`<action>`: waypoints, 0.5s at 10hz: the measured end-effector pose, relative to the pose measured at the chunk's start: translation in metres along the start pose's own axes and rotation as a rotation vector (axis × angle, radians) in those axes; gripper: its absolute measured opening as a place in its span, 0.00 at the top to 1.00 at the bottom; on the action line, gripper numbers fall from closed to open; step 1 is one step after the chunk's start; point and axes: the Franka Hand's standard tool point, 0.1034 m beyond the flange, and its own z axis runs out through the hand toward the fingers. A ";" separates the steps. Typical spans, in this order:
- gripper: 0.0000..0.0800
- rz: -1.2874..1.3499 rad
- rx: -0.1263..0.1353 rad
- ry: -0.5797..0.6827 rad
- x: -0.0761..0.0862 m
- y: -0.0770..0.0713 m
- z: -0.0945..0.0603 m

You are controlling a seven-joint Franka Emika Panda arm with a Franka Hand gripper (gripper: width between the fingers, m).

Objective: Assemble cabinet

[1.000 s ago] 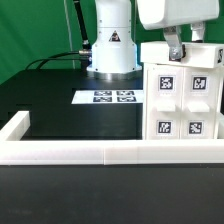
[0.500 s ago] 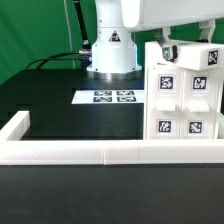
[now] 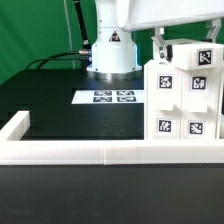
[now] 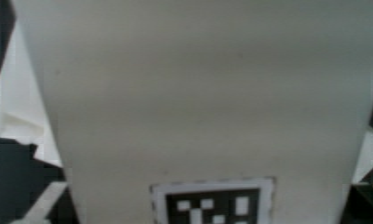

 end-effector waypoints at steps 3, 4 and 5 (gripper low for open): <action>0.30 0.143 0.000 0.005 0.001 0.000 -0.001; 0.30 0.225 -0.001 0.006 0.001 0.001 -0.001; 0.30 0.300 -0.002 0.007 0.002 0.002 -0.001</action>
Offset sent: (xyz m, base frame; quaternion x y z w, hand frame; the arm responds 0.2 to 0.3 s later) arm 0.0000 0.0000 0.0000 0.0000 0.0000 0.1938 0.9810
